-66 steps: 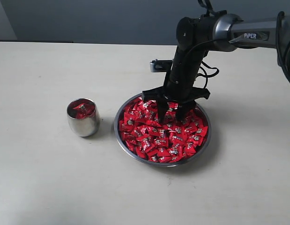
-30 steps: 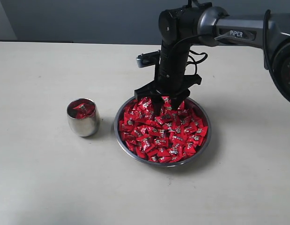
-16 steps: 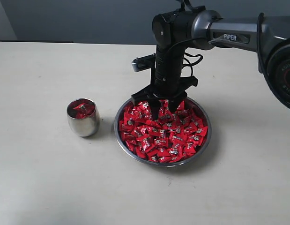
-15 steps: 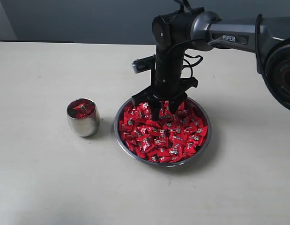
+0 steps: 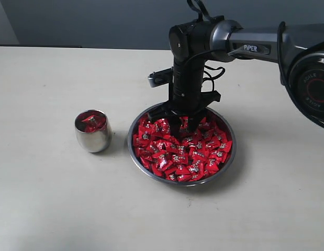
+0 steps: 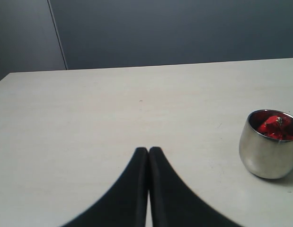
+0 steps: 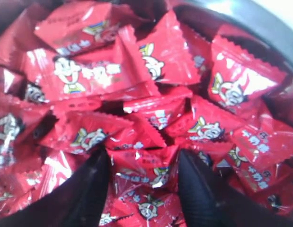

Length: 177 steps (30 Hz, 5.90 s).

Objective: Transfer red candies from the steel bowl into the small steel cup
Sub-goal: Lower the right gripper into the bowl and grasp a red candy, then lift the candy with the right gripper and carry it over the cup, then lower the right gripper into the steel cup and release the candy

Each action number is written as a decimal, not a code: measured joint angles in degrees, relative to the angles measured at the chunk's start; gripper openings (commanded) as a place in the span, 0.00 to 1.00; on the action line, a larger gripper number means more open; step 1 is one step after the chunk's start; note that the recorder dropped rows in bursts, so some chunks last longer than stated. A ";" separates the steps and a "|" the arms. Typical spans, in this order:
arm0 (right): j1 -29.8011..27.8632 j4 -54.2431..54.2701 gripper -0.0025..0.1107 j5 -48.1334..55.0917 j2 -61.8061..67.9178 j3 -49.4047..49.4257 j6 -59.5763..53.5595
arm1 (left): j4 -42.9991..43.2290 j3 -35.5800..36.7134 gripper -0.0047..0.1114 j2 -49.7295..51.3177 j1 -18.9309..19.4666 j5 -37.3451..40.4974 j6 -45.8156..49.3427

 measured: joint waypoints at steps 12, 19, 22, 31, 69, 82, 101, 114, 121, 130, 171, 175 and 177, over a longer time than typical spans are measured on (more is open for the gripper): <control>0.10 -1.00 0.32 1.28 0.20 -0.10 0.00 | 0.00 0.00 0.04 0.00 0.00 0.00 0.00; 0.10 -3.10 0.19 1.75 0.84 -0.10 0.00 | 0.00 0.00 0.04 0.00 0.00 0.00 0.00; 0.10 -3.49 0.19 1.78 0.84 -0.10 0.00 | 0.00 0.00 0.04 0.00 0.00 0.00 0.00; 0.10 -3.49 0.19 1.88 0.84 -0.10 0.00 | 0.00 0.00 0.04 0.00 0.00 0.00 0.00; 0.10 18.41 0.19 -13.05 -11.57 -1.37 -12.56 | 0.00 0.00 0.04 0.00 0.00 0.00 0.00; 4.11 32.58 0.19 -17.89 -11.57 -1.37 -33.70 | 0.00 0.00 0.04 0.00 0.00 0.00 0.00; 7.78 28.40 0.19 -22.58 -9.78 -3.29 -35.02 | 0.00 0.00 0.04 0.00 0.00 0.00 0.00; 10.91 21.74 0.19 -17.92 -5.51 -10.58 -33.20 | 0.00 0.00 0.04 0.00 0.00 0.00 0.00; 12.11 20.55 0.19 -15.87 -3.39 -10.58 -31.83 | 0.00 0.00 0.04 0.00 0.00 0.00 0.00; 13.59 17.68 0.19 -15.35 -2.77 -10.58 -31.36 | 0.00 0.00 0.04 0.00 0.00 0.00 0.00; 13.88 15.03 0.40 -14.66 -2.77 -10.58 -30.04 | 0.00 0.00 0.04 0.00 0.00 0.00 0.00; 13.88 15.03 0.30 -14.66 -2.77 -10.58 -29.59 | 0.00 0.00 0.04 0.00 0.00 0.00 0.00; 13.88 15.00 0.19 -14.66 -2.77 -10.58 -29.34 | 0.00 0.00 0.04 0.00 0.00 0.00 0.00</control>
